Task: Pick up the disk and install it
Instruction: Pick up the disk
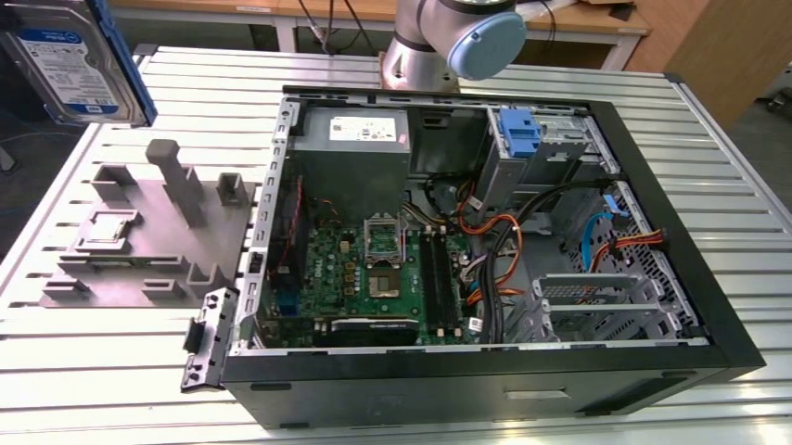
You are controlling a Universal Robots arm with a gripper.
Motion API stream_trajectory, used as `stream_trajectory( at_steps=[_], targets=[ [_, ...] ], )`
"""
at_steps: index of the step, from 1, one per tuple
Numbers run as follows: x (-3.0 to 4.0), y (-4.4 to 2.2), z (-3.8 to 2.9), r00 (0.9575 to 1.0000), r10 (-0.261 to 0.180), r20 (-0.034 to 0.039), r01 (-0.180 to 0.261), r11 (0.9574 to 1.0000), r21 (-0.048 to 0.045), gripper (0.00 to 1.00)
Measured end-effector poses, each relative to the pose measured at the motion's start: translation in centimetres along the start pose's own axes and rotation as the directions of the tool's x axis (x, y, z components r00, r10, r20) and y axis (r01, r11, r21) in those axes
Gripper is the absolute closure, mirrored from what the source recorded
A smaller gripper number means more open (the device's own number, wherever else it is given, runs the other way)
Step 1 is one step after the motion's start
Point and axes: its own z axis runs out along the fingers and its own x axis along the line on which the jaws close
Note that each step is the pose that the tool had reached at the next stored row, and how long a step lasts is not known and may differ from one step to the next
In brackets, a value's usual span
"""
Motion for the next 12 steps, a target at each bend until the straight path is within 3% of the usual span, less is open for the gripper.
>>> stream_trajectory(
  at_steps=[12],
  targets=[
    [0.0, 0.01, -0.43, 1.0, 0.0, 0.0, 0.0, 1.0, 0.0, 0.64]
  ],
)
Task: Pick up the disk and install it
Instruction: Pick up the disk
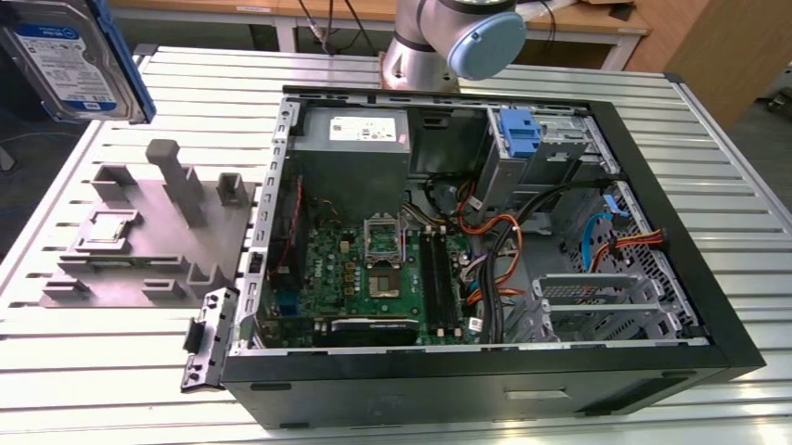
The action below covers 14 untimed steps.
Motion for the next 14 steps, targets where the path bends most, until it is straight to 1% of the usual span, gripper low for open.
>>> stream_trajectory(
  at_steps=[6, 8, 14],
  targets=[
    [0.0, 0.0, -0.12, 1.0, 0.0, 0.0, 0.0, 1.0, 0.0001, 0.64],
    [0.0, 0.0, -0.12, 1.0, 0.0, 0.0025, 0.0, 1.0, -0.0002, 0.64],
    [0.0, 0.0, -0.12, 1.0, 0.0, 0.0027, 0.0, 1.0, -0.0002, 0.64]
  ],
)
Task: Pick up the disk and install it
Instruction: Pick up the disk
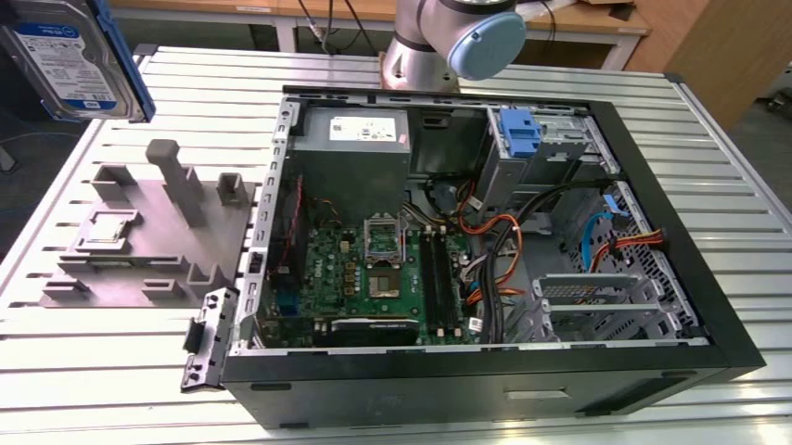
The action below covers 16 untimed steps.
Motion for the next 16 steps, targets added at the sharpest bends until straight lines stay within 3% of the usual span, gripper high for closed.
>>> stream_trajectory(
  at_steps=[5, 12, 16],
  targets=[
    [0.0, 0.01, -0.2, 1.0, 0.0, 0.0001, 0.0, 1.0, 0.0002, 0.64],
    [-0.02, 0.02, -1.53, 1.0, -0.001, 0.0001, 0.001, 1.0, 0.0, 0.64],
    [-0.01, 0.02, -1.66, 0.9999, -0.011, -0.0001, 0.011, 0.9999, 0.0004, 0.64]
  ],
)
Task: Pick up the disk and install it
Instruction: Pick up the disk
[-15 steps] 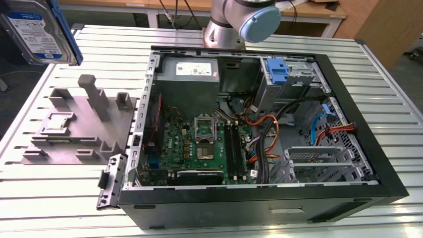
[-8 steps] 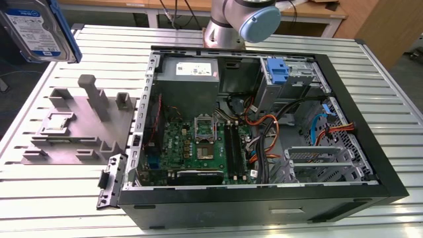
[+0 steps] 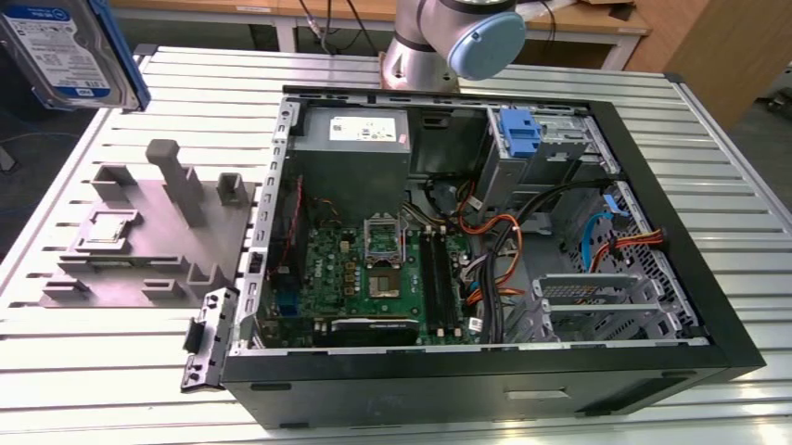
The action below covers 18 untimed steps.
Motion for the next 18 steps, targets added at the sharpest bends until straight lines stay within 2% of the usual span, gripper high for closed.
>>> stream_trajectory(
  at_steps=[8, 18],
  targets=[
    [-0.02, 0.02, -1.26, 1.0, 0.0, 0.0001, 0.0, 1.0, 0.0002, 0.64],
    [-0.02, -0.14, -1.34, 1.0, 0.0, 0.0, 0.0, 1.0, 0.0, 0.64]
  ],
)
